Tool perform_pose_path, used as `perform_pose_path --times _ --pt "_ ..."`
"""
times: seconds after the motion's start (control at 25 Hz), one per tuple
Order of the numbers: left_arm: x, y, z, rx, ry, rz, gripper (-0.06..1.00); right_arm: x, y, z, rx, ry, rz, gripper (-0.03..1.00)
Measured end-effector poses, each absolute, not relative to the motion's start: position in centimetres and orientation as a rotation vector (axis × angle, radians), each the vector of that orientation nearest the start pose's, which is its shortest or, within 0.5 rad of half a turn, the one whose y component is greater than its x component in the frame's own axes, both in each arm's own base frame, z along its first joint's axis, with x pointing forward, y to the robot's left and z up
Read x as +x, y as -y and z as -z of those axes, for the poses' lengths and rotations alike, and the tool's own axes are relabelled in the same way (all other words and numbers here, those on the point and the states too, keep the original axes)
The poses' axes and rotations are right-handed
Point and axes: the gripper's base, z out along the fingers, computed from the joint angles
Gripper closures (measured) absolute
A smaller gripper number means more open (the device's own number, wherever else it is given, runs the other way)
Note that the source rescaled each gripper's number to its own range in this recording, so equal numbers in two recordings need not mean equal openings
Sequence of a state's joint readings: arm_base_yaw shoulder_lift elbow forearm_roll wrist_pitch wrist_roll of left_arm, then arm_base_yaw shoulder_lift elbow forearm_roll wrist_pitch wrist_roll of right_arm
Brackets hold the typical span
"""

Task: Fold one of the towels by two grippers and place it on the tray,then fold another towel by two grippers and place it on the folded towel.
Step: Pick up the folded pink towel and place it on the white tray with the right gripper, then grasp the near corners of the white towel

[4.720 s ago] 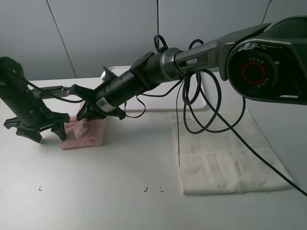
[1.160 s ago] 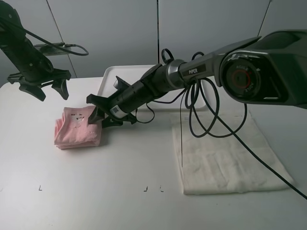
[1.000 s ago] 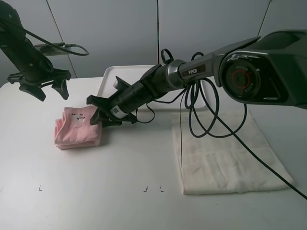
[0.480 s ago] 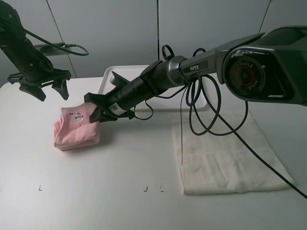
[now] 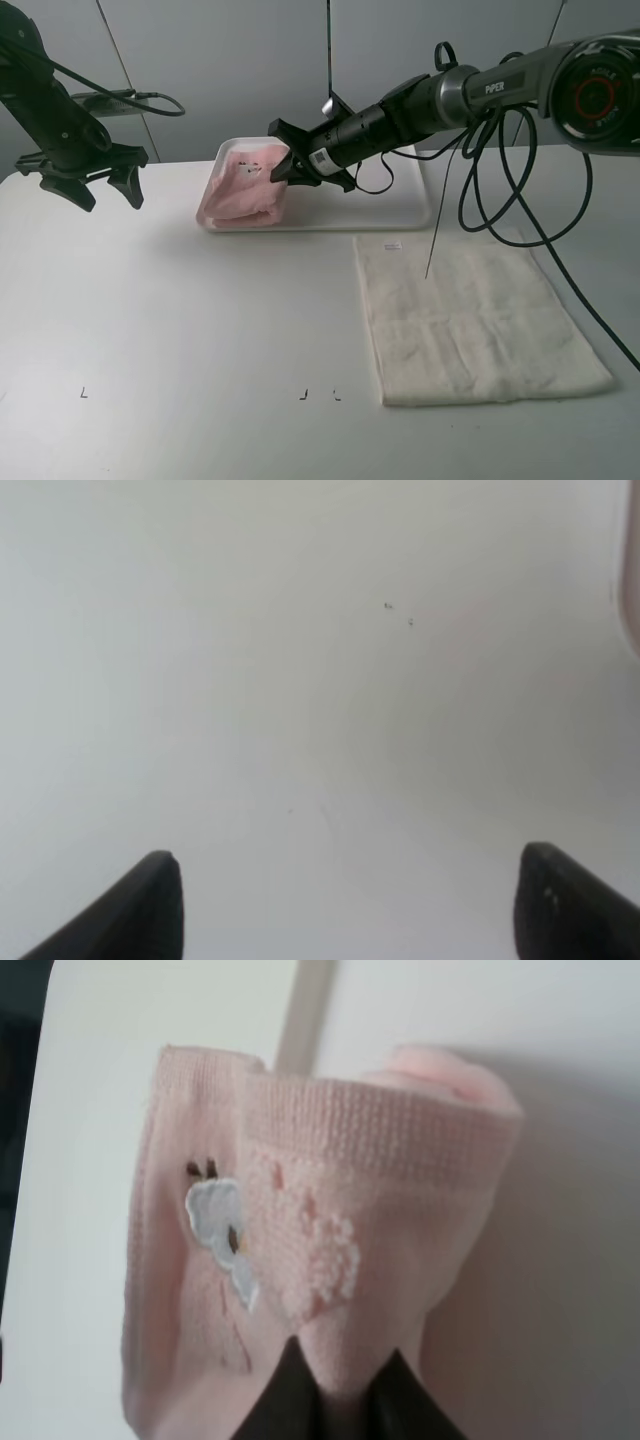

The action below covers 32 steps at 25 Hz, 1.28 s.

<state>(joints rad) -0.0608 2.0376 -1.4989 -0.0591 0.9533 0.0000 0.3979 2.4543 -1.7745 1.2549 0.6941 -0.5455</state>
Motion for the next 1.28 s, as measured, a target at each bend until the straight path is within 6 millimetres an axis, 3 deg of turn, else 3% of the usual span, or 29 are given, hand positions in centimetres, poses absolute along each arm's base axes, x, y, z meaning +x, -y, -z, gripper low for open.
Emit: perform_pose_path --times 0.28,0.52,0.6,0.76,0.8,0.92,1.28 --pt "41.0 2.9 -17.8 0.046 -2.985 0.083 0.07 47.9 -18.7 -9.4 0.114 -2.543 -1.114 0.93" --pt "41.0 3.0 -17.8 0.044 -2.989 0.087 0.07 48.5 -17.9 -9.3 0.184 -2.521 -1.051 0.92" --pt "40.9 3.0 -17.8 0.045 -2.991 0.087 0.07 48.6 -17.8 -9.2 0.210 -2.513 -1.038 0.76" --pt "40.9 3.0 -17.8 0.043 -2.991 0.090 0.07 48.6 -17.8 -9.4 0.210 -2.514 -1.043 0.16" --pt "40.9 3.0 -17.8 0.043 -2.993 0.090 0.07 48.6 -17.8 -9.4 0.204 -2.515 -1.047 0.05" --pt "40.9 3.0 -17.8 0.043 -2.993 0.090 0.07 48.5 -17.7 -10.3 0.134 -2.518 -1.003 -0.02" --pt "40.7 3.1 -17.8 0.146 -3.015 0.085 0.07 47.3 -16.4 -16.2 -0.230 -2.549 -0.706 -0.02"
